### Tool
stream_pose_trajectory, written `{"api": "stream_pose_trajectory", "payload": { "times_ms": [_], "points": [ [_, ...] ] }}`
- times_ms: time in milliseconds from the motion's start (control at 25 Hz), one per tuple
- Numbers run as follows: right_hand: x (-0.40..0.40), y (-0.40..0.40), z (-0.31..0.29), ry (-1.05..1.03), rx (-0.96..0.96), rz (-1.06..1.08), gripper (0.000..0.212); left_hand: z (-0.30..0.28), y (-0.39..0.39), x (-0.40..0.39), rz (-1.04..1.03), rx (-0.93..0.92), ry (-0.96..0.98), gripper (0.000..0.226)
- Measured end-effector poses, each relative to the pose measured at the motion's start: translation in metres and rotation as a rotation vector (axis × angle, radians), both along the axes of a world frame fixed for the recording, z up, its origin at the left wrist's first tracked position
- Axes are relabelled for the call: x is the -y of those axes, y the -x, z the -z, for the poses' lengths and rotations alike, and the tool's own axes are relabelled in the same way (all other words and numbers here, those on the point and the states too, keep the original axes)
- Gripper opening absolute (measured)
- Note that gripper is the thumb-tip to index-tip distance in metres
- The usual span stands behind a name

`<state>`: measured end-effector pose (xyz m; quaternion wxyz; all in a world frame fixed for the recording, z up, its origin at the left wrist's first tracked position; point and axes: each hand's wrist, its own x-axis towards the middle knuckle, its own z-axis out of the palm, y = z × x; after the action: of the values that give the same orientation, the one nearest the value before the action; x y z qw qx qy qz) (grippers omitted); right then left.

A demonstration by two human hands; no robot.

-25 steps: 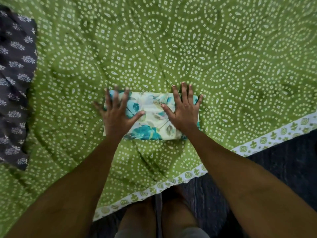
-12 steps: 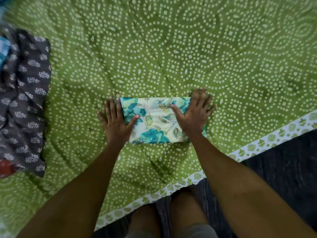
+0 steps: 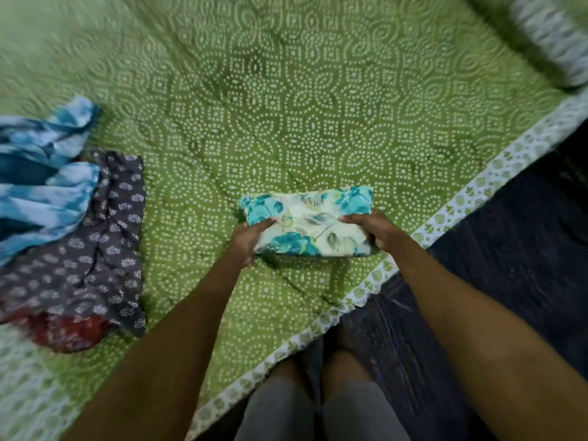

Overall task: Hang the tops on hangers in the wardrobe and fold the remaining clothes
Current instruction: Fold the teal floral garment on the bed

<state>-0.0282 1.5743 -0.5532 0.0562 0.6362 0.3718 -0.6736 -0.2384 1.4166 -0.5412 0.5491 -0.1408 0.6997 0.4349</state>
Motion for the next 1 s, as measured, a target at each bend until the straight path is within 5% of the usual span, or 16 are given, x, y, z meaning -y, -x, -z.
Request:
{"api": "stream_pose_trajectory", "payload": {
  "times_ms": [120,200,600,920,1000],
  "points": [
    [0.014,-0.035,-0.081,-0.051,-0.14,0.122,0.024,-0.065,-0.01,-0.011,0.114,-0.016,-0.197,0.03],
    [0.016,-0.056,-0.121,-0.126,-0.178,0.171,0.039,-0.099,-0.018,-0.024,0.214,-0.053,-0.286,0.028],
    [-0.026,-0.192,-0.301,-0.586,-0.189,0.4,0.03,-0.244,-0.129,-0.15,0.598,-0.174,-0.664,0.027],
    [-0.067,-0.356,-0.35,-0.764,-0.157,0.65,0.021,-0.318,-0.289,-0.27,0.856,-0.189,-0.835,0.009],
    [-0.074,-0.406,-0.361,-0.798,-0.11,0.739,0.035,-0.337,-0.346,-0.298,0.924,-0.172,-0.886,0.006]
  ]
}}
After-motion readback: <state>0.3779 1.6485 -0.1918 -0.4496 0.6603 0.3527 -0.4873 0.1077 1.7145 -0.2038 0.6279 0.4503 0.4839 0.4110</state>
